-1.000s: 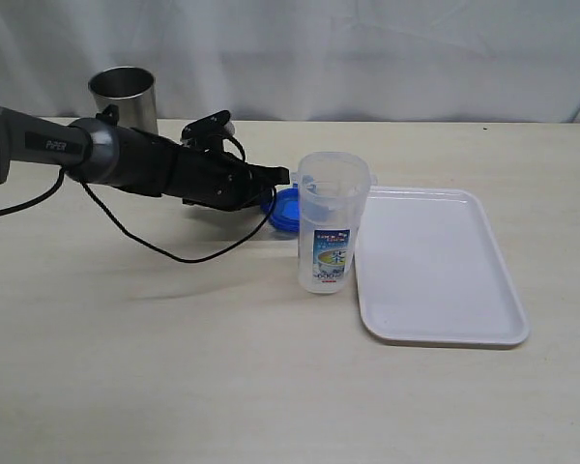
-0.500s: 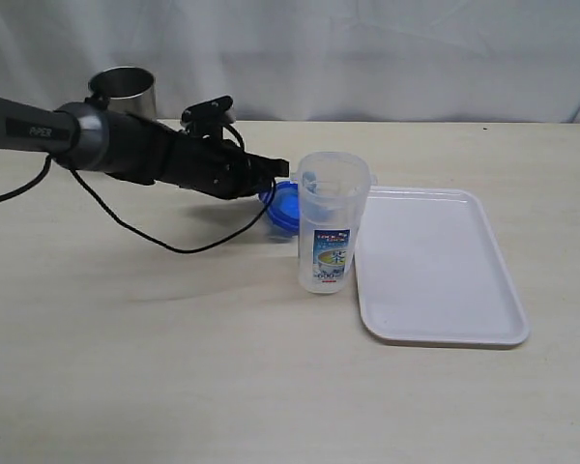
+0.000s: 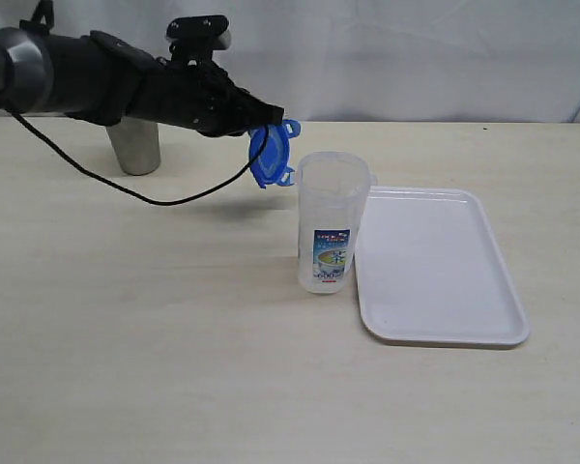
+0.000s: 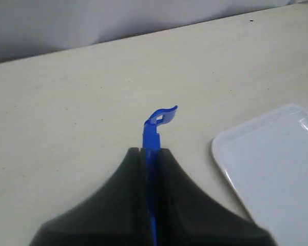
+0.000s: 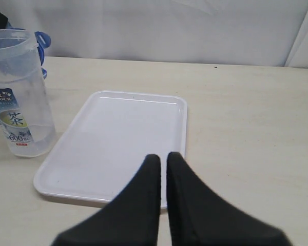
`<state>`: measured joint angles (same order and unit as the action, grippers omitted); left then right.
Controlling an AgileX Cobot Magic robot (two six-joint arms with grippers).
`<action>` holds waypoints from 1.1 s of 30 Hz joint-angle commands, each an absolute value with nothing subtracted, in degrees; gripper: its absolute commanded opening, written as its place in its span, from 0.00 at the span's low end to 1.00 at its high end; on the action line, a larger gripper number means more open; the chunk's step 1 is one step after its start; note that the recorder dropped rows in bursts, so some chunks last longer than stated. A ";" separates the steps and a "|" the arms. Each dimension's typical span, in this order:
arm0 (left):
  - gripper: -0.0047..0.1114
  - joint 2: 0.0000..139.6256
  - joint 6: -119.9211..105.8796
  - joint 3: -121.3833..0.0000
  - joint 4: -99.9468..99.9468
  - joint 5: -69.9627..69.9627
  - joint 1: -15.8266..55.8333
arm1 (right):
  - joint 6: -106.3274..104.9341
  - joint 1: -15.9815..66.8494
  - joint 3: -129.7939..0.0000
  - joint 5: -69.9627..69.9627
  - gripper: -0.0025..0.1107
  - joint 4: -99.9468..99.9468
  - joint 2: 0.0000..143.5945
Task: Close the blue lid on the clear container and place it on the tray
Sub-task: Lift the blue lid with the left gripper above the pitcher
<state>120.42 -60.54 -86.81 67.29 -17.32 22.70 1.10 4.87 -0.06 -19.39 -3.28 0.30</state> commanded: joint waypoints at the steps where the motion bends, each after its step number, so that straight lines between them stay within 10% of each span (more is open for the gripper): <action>1: 0.04 117.03 -59.98 -86.65 62.14 -16.88 22.73 | 1.28 4.68 0.00 -19.35 0.06 -3.86 0.00; 33: 0.04 111.00 -59.98 -86.65 15.14 -2.89 37.78 | 1.28 4.68 0.00 -19.35 0.06 -3.86 0.00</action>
